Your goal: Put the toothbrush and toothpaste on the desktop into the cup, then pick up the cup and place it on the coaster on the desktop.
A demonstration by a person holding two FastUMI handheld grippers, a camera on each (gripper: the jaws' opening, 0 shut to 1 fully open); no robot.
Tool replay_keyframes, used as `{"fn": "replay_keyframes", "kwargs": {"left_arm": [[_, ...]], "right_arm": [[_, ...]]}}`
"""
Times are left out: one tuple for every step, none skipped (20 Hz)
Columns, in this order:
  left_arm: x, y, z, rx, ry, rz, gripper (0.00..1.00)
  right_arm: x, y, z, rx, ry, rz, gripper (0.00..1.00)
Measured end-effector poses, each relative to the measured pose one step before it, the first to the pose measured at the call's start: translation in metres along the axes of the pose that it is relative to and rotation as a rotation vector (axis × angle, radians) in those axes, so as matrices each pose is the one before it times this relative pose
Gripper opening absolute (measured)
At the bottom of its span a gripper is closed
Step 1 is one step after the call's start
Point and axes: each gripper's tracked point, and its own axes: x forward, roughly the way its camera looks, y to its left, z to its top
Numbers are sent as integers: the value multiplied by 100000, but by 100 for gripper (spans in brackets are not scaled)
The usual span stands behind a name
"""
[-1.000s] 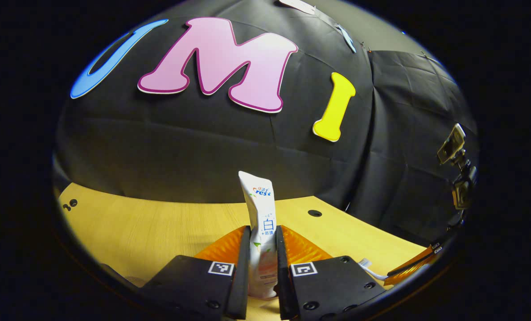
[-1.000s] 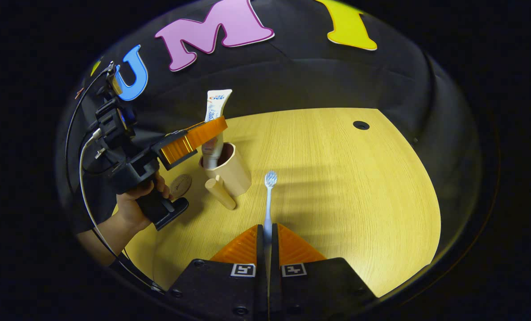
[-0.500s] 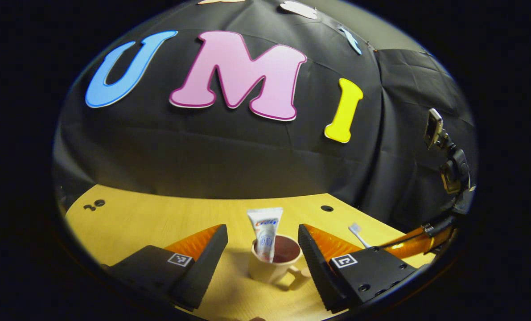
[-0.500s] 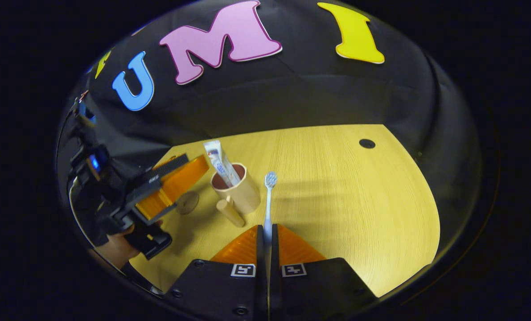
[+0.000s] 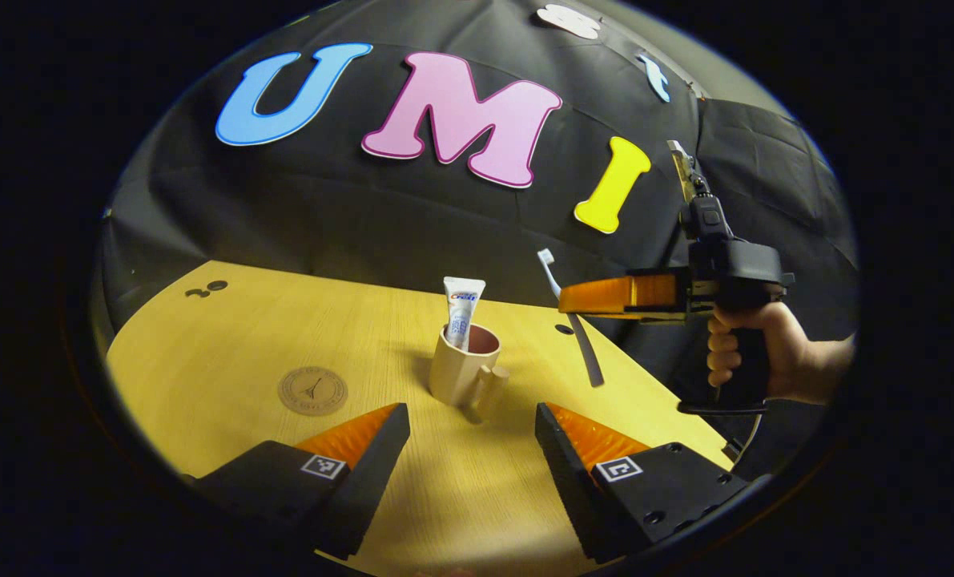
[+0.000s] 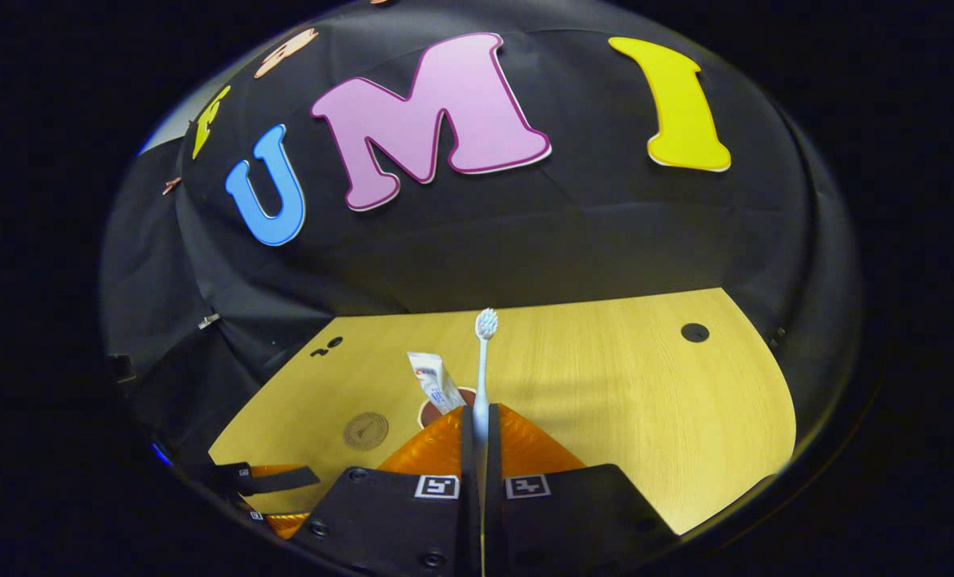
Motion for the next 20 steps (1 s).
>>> {"fn": "replay_keyframes", "kwargs": {"left_arm": [[-497, -243, -308, -1816, 902, 179, 98], [-268, -5, -140, -324, 964, 217, 98], [15, 171, 161, 466, -48, 767, 98], [28, 246, 394, 796, -372, 767, 97], [13, 184, 295, 289, -128, 415, 98], [36, 133, 253, -262, 123, 85, 98], [6, 227, 167, -604, -178, 296, 97], [69, 202, 54, -942, -92, 456, 98], [2, 200, 25, -1052, -49, 359, 98], [-44, 181, -113, -1029, 9, 554, 98], [312, 76, -272, -640, 280, 701, 98], [161, 109, -408, 268, 552, 463, 98], [245, 217, -552, 495, 813, 633, 98], [106, 102, -457, 111, 615, 46, 98], [179, -163, -365, -485, 602, -441, 100], [156, -242, -321, -630, 223, -747, 98], [299, -193, -305, -323, 154, -576, 98], [357, 67, -285, -152, -193, -173, 98], [344, -14, -283, -430, -12, -46, 98], [403, 7, -314, -971, 35, -248, 98]], "right_arm": [[367, 653, 636, -649, -3088, 2072, 6], [301, 206, 531, -1424, -2746, 701, 6], [255, 201, 471, -905, -2751, 777, 6], [476, 271, 434, -107, -2496, 1275, 6], [439, 264, 254, 548, -2188, 1315, 6], [547, 171, 205, 916, -1815, 925, 6], [752, 183, -64, 839, -1673, 512, 6], [719, 67, -154, 907, -1522, 152, 6], [641, 38, -52, 636, -2062, 462, 6], [699, 17, 194, 561, -2729, -72, 6], [621, 106, -33, 682, -2446, 731, 6], [545, 131, -340, 328, -1161, 782, 6], [384, -50, -416, -68, -672, 326, 6], [374, -100, -453, -280, -632, 411, 7], [143, -162, -290, -14, -1200, 84, 6], [161, -76, 77, 677, -2582, 311, 6], [189, -90, -143, 460, -2179, 187, 6], [58, -283, -327, -216, -815, -309, 6], [200, -289, -410, -629, -534, -493, 6], [35, -305, -268, -520, -906, -398, 6]]}}
